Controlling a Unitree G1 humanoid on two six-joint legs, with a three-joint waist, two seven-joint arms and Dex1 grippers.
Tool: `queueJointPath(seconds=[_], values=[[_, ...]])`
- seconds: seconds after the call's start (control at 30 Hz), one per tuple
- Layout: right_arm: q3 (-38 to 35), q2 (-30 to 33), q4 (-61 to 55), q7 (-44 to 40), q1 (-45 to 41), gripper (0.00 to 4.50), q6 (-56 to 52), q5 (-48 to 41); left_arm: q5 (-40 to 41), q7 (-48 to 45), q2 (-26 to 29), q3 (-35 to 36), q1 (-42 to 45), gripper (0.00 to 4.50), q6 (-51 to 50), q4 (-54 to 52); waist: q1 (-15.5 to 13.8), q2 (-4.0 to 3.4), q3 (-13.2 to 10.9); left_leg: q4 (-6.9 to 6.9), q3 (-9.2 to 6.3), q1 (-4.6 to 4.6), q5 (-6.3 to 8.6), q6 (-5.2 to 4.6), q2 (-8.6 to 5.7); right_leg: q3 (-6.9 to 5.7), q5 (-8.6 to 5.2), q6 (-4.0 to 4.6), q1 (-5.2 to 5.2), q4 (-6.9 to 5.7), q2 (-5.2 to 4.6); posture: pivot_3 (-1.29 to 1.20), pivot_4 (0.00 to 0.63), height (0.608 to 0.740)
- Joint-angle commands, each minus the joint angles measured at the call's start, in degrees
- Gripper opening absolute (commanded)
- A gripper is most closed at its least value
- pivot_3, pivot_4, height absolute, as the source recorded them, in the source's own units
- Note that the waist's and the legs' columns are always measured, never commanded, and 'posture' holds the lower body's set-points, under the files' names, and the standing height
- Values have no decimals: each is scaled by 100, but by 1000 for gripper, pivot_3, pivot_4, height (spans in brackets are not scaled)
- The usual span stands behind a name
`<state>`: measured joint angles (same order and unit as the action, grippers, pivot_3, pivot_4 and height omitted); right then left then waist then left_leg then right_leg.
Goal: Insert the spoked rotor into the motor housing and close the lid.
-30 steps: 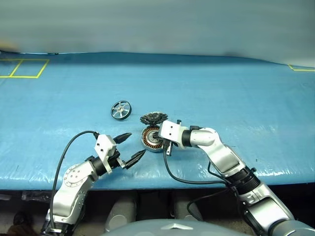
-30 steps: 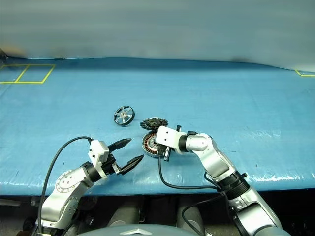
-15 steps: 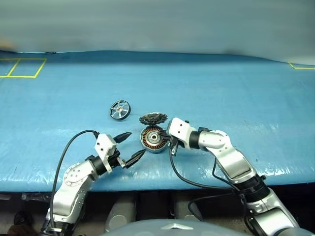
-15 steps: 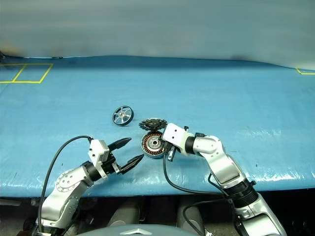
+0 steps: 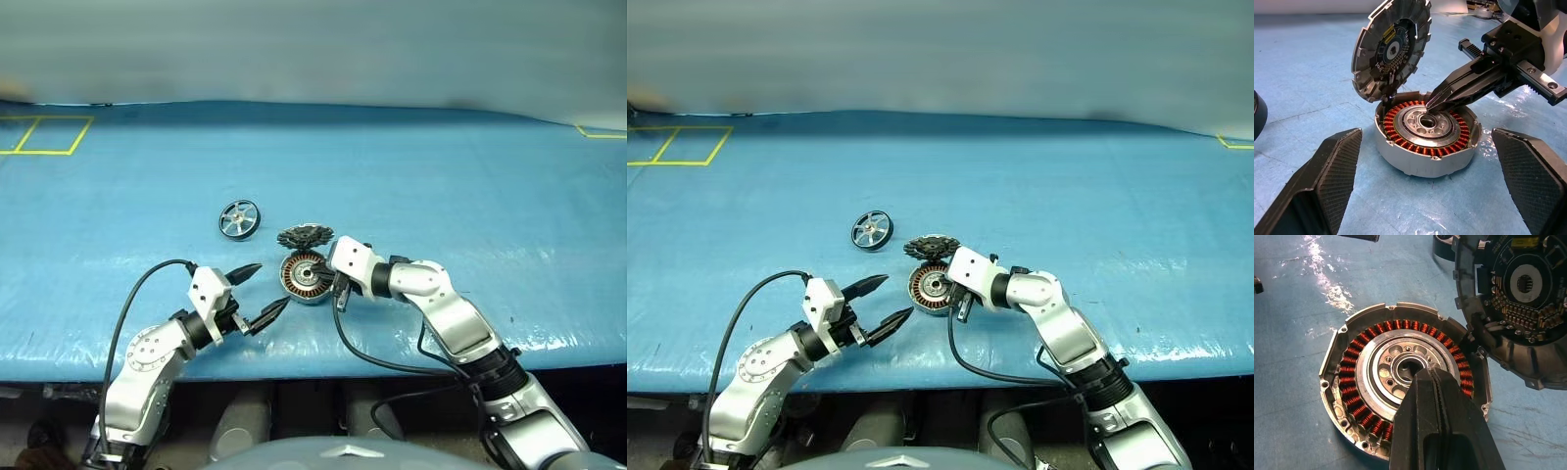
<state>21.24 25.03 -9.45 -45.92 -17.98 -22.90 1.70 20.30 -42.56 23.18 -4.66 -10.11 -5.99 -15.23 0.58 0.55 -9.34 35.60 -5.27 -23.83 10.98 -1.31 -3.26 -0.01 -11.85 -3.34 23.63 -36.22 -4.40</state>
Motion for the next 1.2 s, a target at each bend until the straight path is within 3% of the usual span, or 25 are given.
queueJointPath(seconds=[0.03, 0.97, 1.2], values=[[22, -39, -87, 5, -93, 12, 116, -12, 5, 19, 28, 81, -16, 4500, 55, -133, 0, 0, 0, 0, 0, 0, 0, 0, 0, 0, 0, 0, 0, 0, 0, 0, 150, 740], [412, 108, 575, 107, -33, 12, 114, 542, -3, 26, 16, 35, -23, 4500, 40, -160, 0, 2, 8, 3, -1, 29, 1, 1, 0, 0, 0, -1, -9, 0, -2, 0, 150, 740], [-15, -97, 89, -45, 85, 12, 52, -157, -6, 38, 39, 82, -9, 4500, 41, -147, -6, 2, 11, 7, -2, 26, 5, 9, 0, -1, 1, -2, -9, 0, -3, 0, 150, 740]])
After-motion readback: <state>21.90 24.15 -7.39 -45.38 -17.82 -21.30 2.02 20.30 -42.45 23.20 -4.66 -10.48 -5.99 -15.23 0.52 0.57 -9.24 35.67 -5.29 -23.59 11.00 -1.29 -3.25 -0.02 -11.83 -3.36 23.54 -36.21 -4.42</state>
